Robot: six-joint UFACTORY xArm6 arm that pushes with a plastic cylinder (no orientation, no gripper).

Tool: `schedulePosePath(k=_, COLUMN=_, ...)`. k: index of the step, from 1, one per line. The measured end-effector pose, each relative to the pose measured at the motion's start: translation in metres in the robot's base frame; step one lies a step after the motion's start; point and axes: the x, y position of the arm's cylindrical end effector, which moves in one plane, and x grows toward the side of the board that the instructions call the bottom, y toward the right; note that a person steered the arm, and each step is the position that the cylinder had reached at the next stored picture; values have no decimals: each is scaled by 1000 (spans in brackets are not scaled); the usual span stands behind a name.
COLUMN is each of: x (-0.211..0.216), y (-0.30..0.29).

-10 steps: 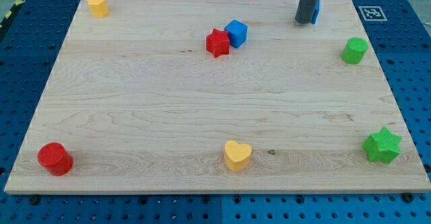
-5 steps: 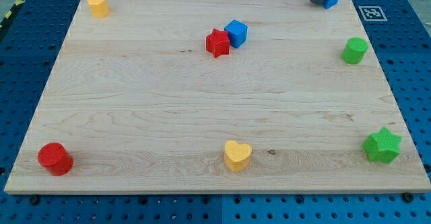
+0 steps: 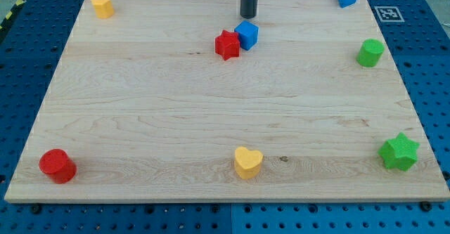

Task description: Move the blue triangle to the top right

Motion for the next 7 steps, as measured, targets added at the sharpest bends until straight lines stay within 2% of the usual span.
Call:
schedulePosePath(k=1, x=1, y=2)
schedulePosePath(k=4, x=63, y=64)
schedulePosePath(k=5, x=98, y=59)
schedulePosePath(k=6, x=124, y=29)
schedulePosePath(k=7, x=125, y=-16)
